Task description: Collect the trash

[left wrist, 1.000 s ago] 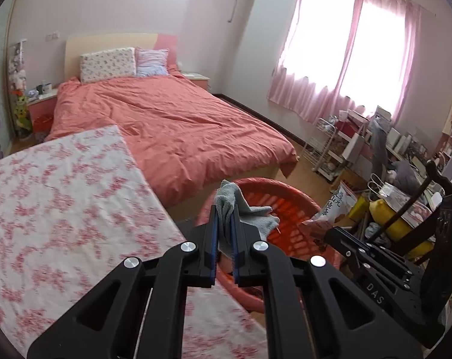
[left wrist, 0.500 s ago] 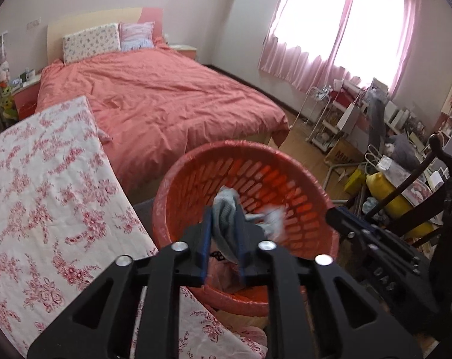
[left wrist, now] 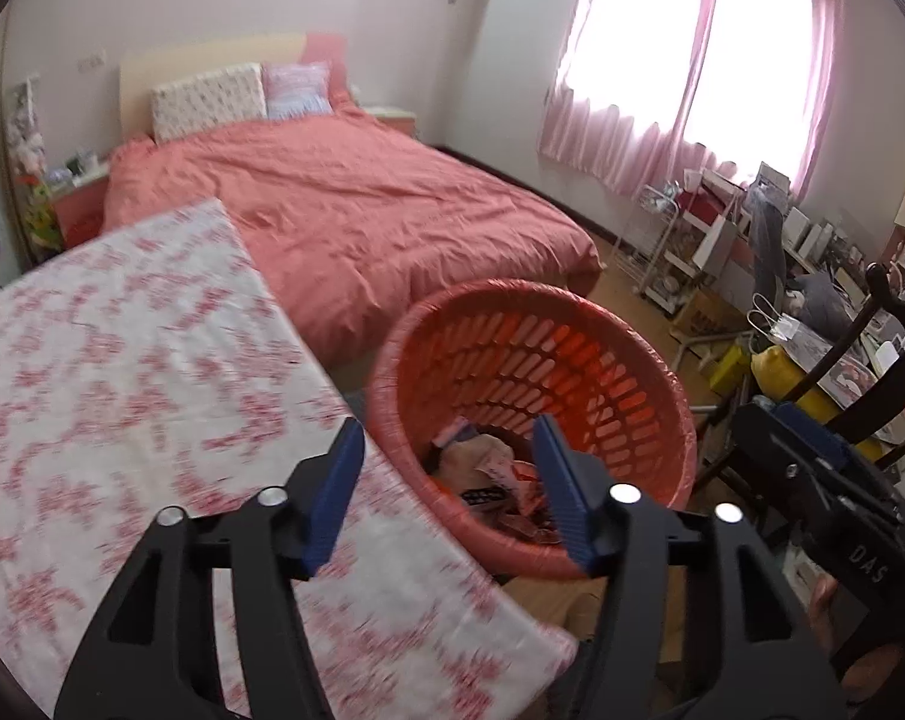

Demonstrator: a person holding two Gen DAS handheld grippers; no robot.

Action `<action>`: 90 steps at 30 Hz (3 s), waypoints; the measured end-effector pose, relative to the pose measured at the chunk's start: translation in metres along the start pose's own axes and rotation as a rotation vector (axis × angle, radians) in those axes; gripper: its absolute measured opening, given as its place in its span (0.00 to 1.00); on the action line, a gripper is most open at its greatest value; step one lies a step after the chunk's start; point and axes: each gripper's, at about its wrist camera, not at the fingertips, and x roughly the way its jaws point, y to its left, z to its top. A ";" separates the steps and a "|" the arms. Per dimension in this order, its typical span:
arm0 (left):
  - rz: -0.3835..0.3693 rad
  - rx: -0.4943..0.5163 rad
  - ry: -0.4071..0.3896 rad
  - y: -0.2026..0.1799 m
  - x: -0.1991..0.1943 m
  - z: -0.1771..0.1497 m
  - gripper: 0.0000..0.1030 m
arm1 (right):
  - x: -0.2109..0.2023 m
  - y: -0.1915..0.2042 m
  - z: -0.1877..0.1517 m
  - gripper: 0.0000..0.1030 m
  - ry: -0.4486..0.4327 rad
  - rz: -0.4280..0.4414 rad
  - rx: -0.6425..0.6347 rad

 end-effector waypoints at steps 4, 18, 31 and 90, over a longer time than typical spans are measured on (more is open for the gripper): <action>0.068 0.005 -0.072 0.011 -0.038 -0.017 0.77 | -0.026 0.010 -0.009 0.96 -0.042 -0.008 -0.012; 0.326 -0.100 -0.213 0.040 -0.123 -0.081 0.98 | -0.101 0.062 -0.060 0.96 -0.130 -0.007 -0.147; 0.494 -0.147 -0.285 0.036 -0.158 -0.121 0.98 | -0.134 0.097 -0.095 0.96 -0.178 -0.090 -0.245; 0.510 -0.245 -0.211 0.036 -0.158 -0.143 0.97 | -0.114 0.101 -0.116 0.96 -0.088 -0.194 -0.251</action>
